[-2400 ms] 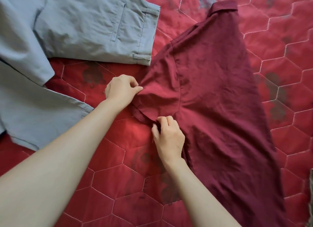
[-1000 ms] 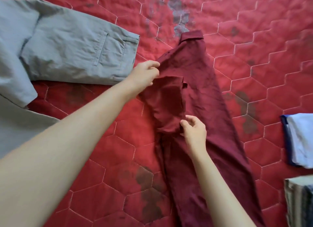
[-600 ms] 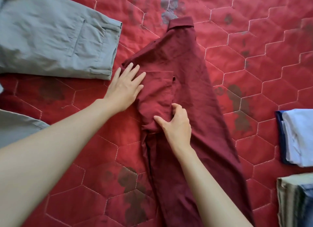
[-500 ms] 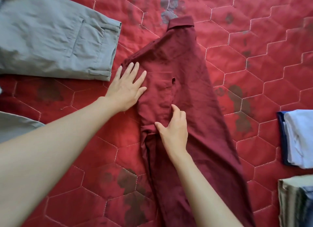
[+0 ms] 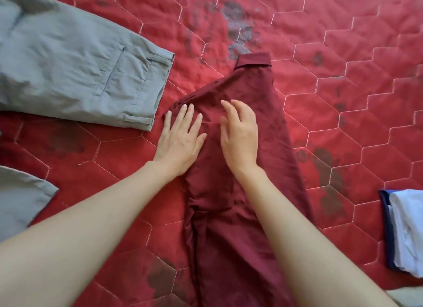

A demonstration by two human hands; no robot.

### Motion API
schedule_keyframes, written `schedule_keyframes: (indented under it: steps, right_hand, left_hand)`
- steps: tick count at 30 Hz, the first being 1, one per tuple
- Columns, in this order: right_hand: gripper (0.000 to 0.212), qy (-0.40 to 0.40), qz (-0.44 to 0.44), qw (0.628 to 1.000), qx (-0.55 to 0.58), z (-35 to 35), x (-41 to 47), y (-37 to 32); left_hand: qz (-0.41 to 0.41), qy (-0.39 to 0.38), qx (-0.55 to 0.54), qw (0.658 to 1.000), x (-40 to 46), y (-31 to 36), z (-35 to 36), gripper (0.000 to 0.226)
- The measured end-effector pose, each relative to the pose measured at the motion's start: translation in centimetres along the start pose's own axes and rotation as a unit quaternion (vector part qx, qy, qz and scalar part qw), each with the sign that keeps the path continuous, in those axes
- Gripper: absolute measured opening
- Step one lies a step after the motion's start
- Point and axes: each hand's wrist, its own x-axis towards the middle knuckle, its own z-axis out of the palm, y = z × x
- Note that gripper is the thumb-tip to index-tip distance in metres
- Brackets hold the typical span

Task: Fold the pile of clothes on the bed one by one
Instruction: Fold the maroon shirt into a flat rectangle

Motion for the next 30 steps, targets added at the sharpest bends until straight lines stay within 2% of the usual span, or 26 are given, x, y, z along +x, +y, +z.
schedule_keyframes:
  steps: [3, 6, 10, 15, 19, 22, 30]
  right_hand:
    - [0.039, -0.075, -0.086, 0.989, -0.097, 1.0, 6.3, 0.3]
    - [0.034, -0.167, -0.168, 0.953, -0.191, 1.9, 10.6, 0.7]
    - [0.030, -0.245, -0.234, 0.917, -0.209, 2.2, 12.9, 0.6]
    - [0.033, -0.243, -0.274, 0.914, -0.176, 1.8, 13.4, 0.5]
    - [0.028, -0.252, -0.297, 0.906, -0.165, 2.2, 12.8, 0.6]
    - [0.030, -0.252, -0.286, 0.912, -0.151, 3.2, 12.4, 0.3]
    - [0.017, -0.240, -0.254, 0.932, -0.098, 4.4, 12.9, -0.5]
  left_hand:
    - [-0.036, 0.022, -0.002, 0.999, -0.3, 1.3, 0.7, 0.062]
    - [-0.054, 0.044, -0.006, 0.998, -0.8, 2.1, 1.4, 0.066]
    - [-0.047, 0.065, -0.022, 0.997, -1.9, 2.8, 2.0, 0.063]
    - [-0.031, 0.070, -0.015, 0.997, -3.2, 3.2, 2.4, 0.060]
    - [-0.020, 0.070, 0.001, 0.997, -3.7, 3.6, 2.7, 0.059]
    - [-0.025, 0.064, 0.006, 0.998, -3.7, 3.8, 2.7, 0.059]
    - [-0.015, 0.065, -0.001, 0.998, -4.0, 4.1, 2.6, 0.059]
